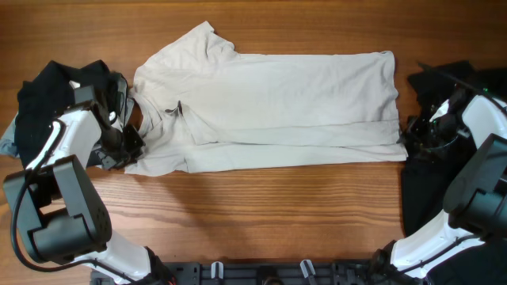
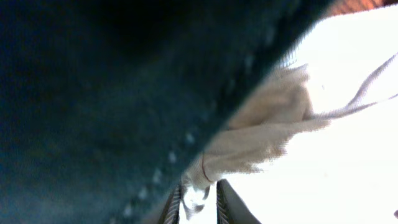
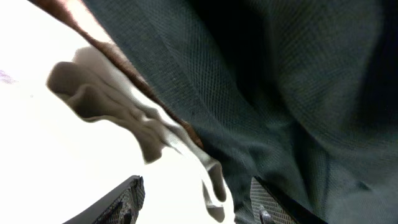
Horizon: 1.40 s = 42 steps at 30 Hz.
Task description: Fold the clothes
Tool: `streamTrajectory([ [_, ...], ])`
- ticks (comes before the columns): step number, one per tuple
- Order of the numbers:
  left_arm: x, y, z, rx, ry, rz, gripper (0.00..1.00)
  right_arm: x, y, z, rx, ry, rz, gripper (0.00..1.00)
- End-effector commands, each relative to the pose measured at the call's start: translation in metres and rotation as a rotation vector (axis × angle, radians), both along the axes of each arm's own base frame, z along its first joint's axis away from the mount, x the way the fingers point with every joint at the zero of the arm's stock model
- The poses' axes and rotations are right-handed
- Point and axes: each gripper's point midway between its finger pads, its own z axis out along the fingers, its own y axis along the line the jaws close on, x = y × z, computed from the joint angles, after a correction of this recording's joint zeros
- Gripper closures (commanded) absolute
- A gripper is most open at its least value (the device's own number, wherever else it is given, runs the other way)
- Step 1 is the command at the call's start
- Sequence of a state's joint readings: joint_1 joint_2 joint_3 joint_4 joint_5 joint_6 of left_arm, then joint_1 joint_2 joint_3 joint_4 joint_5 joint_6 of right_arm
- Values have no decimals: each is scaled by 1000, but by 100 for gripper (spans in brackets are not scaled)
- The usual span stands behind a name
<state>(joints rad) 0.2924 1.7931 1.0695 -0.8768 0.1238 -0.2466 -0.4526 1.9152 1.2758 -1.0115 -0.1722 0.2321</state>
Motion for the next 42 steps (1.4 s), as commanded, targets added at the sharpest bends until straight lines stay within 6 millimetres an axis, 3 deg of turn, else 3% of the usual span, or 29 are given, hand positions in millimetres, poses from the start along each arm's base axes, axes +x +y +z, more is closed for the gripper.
streamTrajectory([
  [1, 2, 0, 17, -28, -14, 15, 69, 18, -4, 27, -5, -70, 20, 39],
  [4, 13, -5, 33, -56, -61, 9, 66, 25, 20, 44, 110, -144, 52, 34],
  [8, 23, -15, 44, -96, -110, -6, 63, 18, 44, 27, 135, -108, 102, 33],
  [11, 25, -25, 44, -97, -109, -37, 67, 17, 56, 10, 132, -102, 74, 41],
  [14, 29, -38, 44, -97, -117, -84, 70, 21, 58, 6, 145, -126, 48, 49],
  [15, 30, -41, 44, -96, -121, -95, 70, 23, 58, 5, 146, -134, 48, 54],
  [18, 36, -51, 45, -92, -142, -131, 69, 36, 60, 8, 168, -192, 31, 90],
  [19, 38, -54, 45, -92, -148, -138, 69, 42, 60, 9, 173, -216, 31, 96],
  [22, 39, -57, 45, -91, -154, -149, 69, 56, 63, 14, 201, -280, 17, 96],
  [24, 39, -57, 45, -92, -154, -148, 69, 54, 63, 14, 206, -266, -4, 96],
  [26, 38, -61, 45, -114, -151, -153, 69, 41, 65, 11, 204, -204, -9, 83],
  [28, 37, -64, 45, -116, -148, -169, 69, 21, 60, 6, 161, -115, 6, 41],
  [32, 42, -72, 44, -114, -165, -199, 69, 15, 57, 1, 135, -87, -14, 43],
  [37, 47, -85, 45, -112, -187, -244, 69, 22, 54, -6, 127, -102, -125, 71],
  [39, 48, -88, 45, -112, -189, -252, 69, 29, 53, -5, 127, -132, -122, 76],
  [41, 48, -89, 45, -112, -192, -255, 69, 29, 57, -4, 149, -134, -116, 72],
  [42, 49, -89, 45, -112, -192, -255, 69, 21, 59, -5, 157, -104, -114, 54],
])
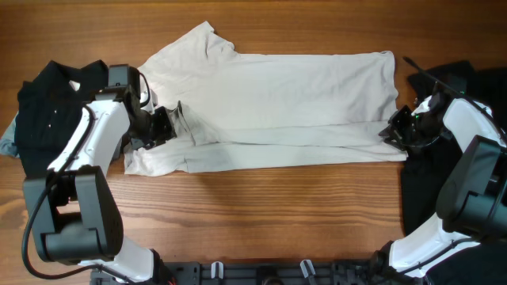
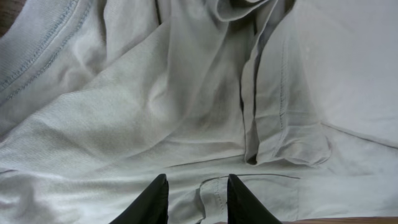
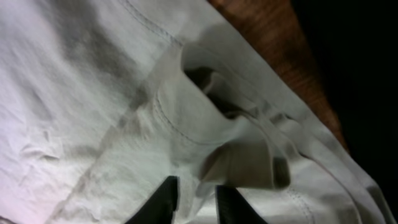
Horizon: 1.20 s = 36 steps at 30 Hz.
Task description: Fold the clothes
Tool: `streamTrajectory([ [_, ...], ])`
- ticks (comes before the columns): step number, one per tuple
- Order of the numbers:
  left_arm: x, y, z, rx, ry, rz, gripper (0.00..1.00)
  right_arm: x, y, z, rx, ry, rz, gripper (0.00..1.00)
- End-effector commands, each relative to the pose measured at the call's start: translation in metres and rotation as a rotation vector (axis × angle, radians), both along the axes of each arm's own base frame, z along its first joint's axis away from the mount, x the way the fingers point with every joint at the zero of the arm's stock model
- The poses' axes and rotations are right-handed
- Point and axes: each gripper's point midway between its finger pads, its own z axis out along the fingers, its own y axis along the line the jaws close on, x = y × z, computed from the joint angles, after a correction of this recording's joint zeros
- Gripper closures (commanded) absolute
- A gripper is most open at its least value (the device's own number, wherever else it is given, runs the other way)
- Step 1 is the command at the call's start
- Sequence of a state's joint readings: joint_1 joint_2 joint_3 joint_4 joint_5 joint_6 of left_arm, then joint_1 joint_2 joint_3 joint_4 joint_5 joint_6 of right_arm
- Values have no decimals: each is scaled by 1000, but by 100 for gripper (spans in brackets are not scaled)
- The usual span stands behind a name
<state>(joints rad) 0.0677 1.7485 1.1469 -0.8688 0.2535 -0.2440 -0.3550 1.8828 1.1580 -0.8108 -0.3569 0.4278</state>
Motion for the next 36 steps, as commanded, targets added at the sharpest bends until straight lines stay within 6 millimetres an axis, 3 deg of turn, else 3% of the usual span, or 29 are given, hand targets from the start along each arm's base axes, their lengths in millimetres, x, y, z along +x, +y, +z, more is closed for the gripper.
streamTrajectory([
  [1, 7, -4, 9, -11, -40, -22, 69, -12, 4, 4, 11, 37, -2, 55],
  [3, 8, -4, 9, -11, -41, -22, 69, -15, 1, 0, -11, 43, 5, 82],
  [5, 9, -3, 9, -10, -48, -22, 69, -8, 1, 1, -8, 12, 7, 96],
  [12, 10, -3, 10, -10, -50, -22, 68, 45, 26, 33, 190, -261, 46, 96],
  [17, 11, -3, 10, -9, -56, -23, 68, 63, 7, 32, 116, -284, -65, 96],
  [28, 12, -3, 10, -9, -59, -23, 67, 92, -27, 36, -60, -395, -110, 93],
  [29, 12, -3, 10, -9, -60, -27, 67, 92, -29, 35, -71, -393, -114, 83],
  [30, 12, -3, 10, -8, -62, -33, 65, 92, -29, 35, -72, -391, -114, 56],
  [31, 12, -3, 10, -8, -62, -34, 60, 91, -28, 35, -67, -388, -112, 37],
  [33, 12, -3, 10, -8, -64, -38, 54, 86, -15, 36, -8, -392, -49, 27],
  [36, 14, -16, 14, -67, -105, -142, 53, 78, -7, 35, 21, -376, -4, 27],
])
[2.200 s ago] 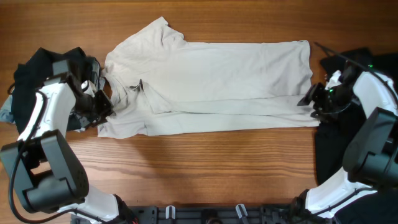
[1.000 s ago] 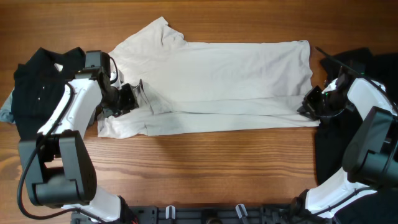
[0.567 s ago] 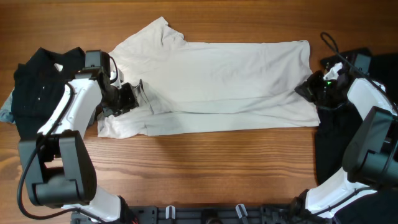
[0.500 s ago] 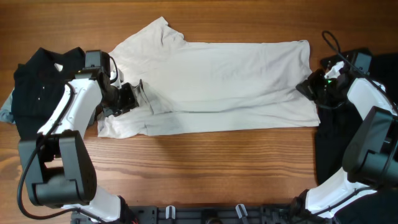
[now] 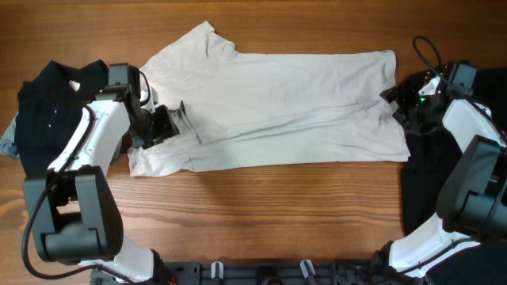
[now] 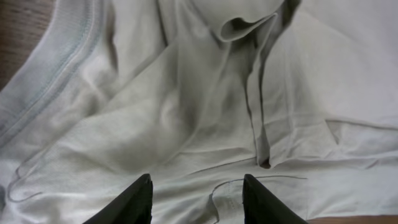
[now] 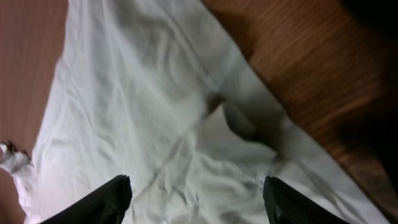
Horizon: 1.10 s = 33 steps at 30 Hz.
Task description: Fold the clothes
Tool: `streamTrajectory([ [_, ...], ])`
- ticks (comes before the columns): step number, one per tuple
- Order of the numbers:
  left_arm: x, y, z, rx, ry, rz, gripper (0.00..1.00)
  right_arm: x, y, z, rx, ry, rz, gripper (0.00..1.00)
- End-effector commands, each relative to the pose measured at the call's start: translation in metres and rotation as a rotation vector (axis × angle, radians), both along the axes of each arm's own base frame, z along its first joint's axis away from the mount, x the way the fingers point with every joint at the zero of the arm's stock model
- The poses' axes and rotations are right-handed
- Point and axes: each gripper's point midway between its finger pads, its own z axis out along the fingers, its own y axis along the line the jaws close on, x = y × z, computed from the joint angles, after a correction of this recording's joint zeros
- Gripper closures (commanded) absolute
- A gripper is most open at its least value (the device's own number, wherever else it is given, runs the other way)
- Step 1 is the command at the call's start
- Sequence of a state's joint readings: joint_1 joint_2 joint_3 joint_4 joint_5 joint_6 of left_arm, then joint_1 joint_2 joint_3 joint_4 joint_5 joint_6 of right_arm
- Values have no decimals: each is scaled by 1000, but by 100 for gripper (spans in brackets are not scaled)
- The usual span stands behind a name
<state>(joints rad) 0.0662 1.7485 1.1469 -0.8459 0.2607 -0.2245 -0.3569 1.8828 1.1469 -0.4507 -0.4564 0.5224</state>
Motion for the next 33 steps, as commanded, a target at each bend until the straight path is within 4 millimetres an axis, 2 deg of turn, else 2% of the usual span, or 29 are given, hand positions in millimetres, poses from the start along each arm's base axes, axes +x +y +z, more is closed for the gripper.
streamTrajectory([
  [1, 9, -22, 17, -104, -98, -172, 54, -1, 10, 16, 18, -50, 96, 30],
  [2, 10, -28, 19, -131, -111, -194, 55, -2, 16, 22, 35, -67, 128, 32],
  [5, 8, -44, 17, -113, -134, -311, 68, -7, 22, 42, 35, -100, 162, 33],
  [7, 5, -57, 12, -94, -121, -355, 69, -12, 23, 58, 13, -123, 177, 33],
  [11, 3, -72, -9, -31, -84, -418, 64, -22, 24, 83, -26, -150, 188, 32],
  [13, 2, -78, -21, -26, -62, -433, 63, -25, 25, 86, -25, -147, 187, 32],
  [18, 5, -76, -43, -14, -31, -429, 64, -28, 26, 84, -17, -129, 187, 32],
  [20, 9, -76, -46, -14, -40, -429, 70, -28, 26, 84, -17, -128, 187, 32],
  [21, 10, -76, -46, -15, -41, -417, 76, -29, 26, 83, -16, -127, 187, 32],
  [22, 10, -77, -45, -19, -43, -414, 89, -29, 26, 83, -16, -127, 187, 32],
  [23, 10, -77, -44, -19, -42, -411, 96, -29, 26, 83, -16, -127, 187, 32],
  [25, 10, -77, -40, -21, -32, -395, 96, -29, 26, 84, -16, -128, 187, 32],
  [27, 15, -79, -28, -30, -45, -384, 96, -28, 26, 83, -18, -128, 186, 32],
  [30, 39, -85, -1, -39, -143, -387, 96, -29, 23, 82, -31, -122, 180, 32],
  [33, 64, -88, 10, -36, -251, -370, 96, -28, 23, 82, -32, -122, 178, 32],
])
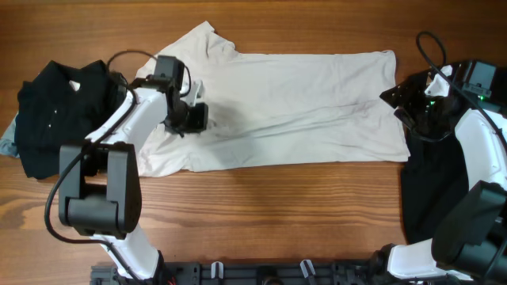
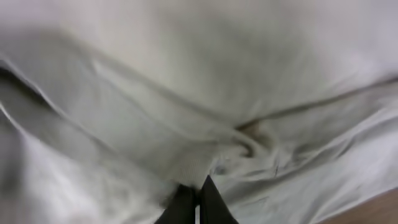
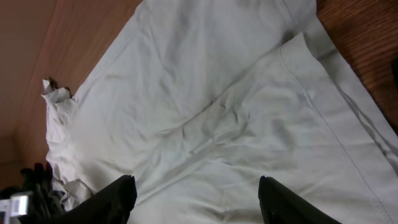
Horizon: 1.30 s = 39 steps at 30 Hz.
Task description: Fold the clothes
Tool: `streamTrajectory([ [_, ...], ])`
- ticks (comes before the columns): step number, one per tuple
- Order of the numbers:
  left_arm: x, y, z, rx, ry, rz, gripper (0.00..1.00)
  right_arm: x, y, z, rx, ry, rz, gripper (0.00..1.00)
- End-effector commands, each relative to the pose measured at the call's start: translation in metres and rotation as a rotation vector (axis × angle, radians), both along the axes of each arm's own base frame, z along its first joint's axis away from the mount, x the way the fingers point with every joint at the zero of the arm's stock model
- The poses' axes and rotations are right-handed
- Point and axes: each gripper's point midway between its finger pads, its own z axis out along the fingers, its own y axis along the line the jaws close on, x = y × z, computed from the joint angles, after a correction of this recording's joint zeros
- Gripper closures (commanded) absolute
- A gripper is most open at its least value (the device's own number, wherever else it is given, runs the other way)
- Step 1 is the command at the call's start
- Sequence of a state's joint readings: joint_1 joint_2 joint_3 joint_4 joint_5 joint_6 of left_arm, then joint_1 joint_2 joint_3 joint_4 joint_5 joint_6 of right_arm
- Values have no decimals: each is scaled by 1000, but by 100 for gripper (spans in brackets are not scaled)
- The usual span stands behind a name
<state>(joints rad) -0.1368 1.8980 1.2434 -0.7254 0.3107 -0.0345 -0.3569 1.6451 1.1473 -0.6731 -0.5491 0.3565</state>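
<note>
A beige T-shirt (image 1: 285, 87) lies spread flat across the wooden table (image 1: 277, 214), collar end to the left. My left gripper (image 1: 192, 117) rests on the shirt's left part, just right of the collar. In the left wrist view its black fingers (image 2: 198, 202) are pressed together with a wrinkle of shirt cloth (image 2: 242, 146) at their tips. At the shirt's right edge, near the hem, my right gripper (image 1: 400, 103) stands wide open. Its wrist view shows the creased shirt (image 3: 205, 112) below, with nothing between the fingers (image 3: 196, 190).
A heap of black clothing (image 1: 51, 111) sits at the table's left edge, beside the left arm. A dark garment (image 1: 436, 182) covers the right side under the right arm. Bare wood lies in front of the shirt.
My left gripper has moved right, from the shirt's left edge to just past the collar, and has gone from open to shut on a fold of cloth. The right gripper is still open at the hem.
First both grippers were low at the shirt's lower corners, against the dark clothes. Then the left stood over the collar area and the right pinched the lower hem. Later the right was open higher up, with the fold line slanted. Now the left is shut on cloth.
</note>
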Motion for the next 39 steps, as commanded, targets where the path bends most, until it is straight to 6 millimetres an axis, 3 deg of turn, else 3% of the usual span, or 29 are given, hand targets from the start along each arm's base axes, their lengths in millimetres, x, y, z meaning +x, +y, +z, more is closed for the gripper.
streamTrajectory([
  [1, 38, -8, 29, -43, -164, 18, 96, 4, -4, 6, -26, -25, 7, 31],
  [8, 74, -17, 47, -70, -337, 9, 96, 3, -8, 4, -48, -18, -5, 30],
  [9, 75, -18, 48, -72, -345, 7, 89, 3, -8, 4, -48, -18, -4, 29],
  [10, 76, -19, 47, -72, -346, 4, 64, 3, -8, 4, -48, -18, -5, 29],
  [11, 75, -19, 46, -71, -340, 4, 46, 3, -8, 4, -48, -17, -4, 29],
  [12, 70, -18, 43, -63, -315, 5, 40, 3, -8, 4, -46, -14, -4, 28],
  [16, 52, 16, 28, 92, -226, 66, 53, 2, -7, 4, -45, -10, -4, 27],
  [20, 44, 52, 31, 208, -196, 131, 62, 2, -7, 4, -45, -10, -4, 27],
  [22, 44, 59, 40, 206, -211, 149, 63, 2, -7, 4, -45, -10, -4, 26],
  [25, 50, 76, 57, 228, -262, 192, 56, 2, -7, 4, -45, -10, -4, 26],
  [27, 58, 88, 56, 238, -286, 216, 50, 2, -7, 4, -45, -10, -4, 25],
  [33, 57, 92, 13, 253, -197, 192, 54, 0, -7, 3, -41, 0, -6, 25],
  [37, 66, 92, 10, 250, -227, 198, 64, -2, -6, 2, -37, 10, -5, 25],
  [39, 72, 92, 13, 247, -252, 201, 77, -2, -6, 2, -37, 11, -5, 25],
])
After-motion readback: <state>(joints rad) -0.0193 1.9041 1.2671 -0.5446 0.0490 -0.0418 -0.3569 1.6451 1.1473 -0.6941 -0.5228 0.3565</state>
